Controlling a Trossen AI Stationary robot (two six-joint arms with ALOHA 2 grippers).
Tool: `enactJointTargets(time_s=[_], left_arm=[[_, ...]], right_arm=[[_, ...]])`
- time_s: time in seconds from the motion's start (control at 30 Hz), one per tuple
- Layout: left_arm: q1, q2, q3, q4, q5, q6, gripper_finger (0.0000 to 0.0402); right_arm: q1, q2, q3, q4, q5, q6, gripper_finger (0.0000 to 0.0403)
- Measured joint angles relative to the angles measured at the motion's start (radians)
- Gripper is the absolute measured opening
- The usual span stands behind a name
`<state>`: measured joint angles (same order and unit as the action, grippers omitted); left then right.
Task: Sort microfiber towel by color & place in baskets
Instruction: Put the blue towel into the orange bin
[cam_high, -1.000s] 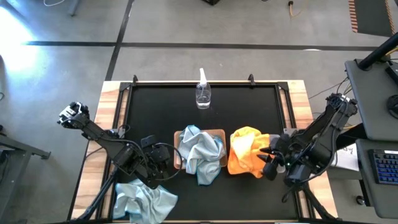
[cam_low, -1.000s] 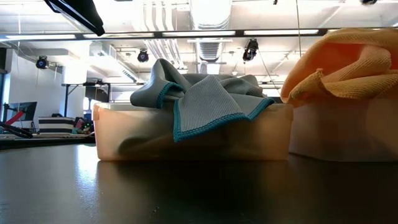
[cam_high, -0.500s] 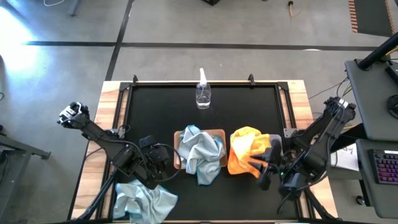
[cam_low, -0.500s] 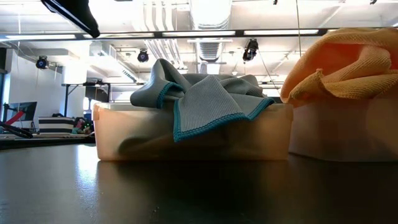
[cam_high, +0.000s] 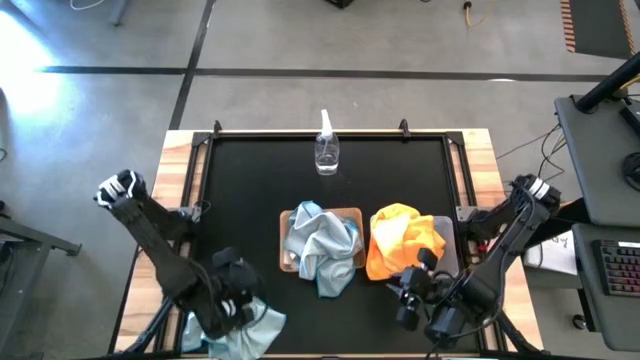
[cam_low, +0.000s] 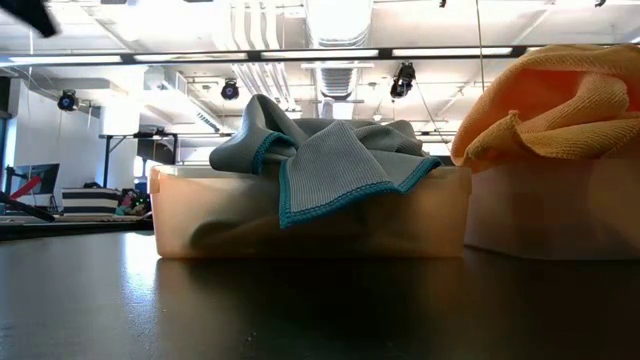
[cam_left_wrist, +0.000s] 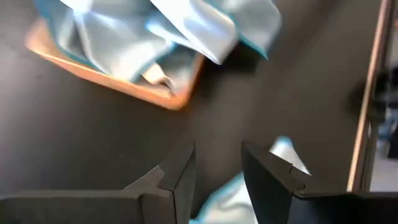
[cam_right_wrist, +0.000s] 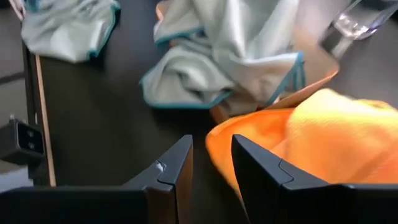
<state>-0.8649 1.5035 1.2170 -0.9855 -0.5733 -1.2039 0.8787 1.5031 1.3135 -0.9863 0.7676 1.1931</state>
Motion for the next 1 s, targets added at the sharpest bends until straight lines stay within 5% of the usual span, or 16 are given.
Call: enactJointTargets(time_s=[0.63, 1.0], left_arm=[[-0.077, 0.354, 0.000, -0.112, 0.386, -0.050, 0.0113], [-0.076, 0.375, 0.051, -0.141, 0.408, -0.155, 0.0113]], right_arm=[[0.000, 0.076, 0.137, -0.003, -0.034, -0.155, 0.0095], [0.000, 0.077, 0.138, -0.003, -0.034, -0.190, 0.0092]])
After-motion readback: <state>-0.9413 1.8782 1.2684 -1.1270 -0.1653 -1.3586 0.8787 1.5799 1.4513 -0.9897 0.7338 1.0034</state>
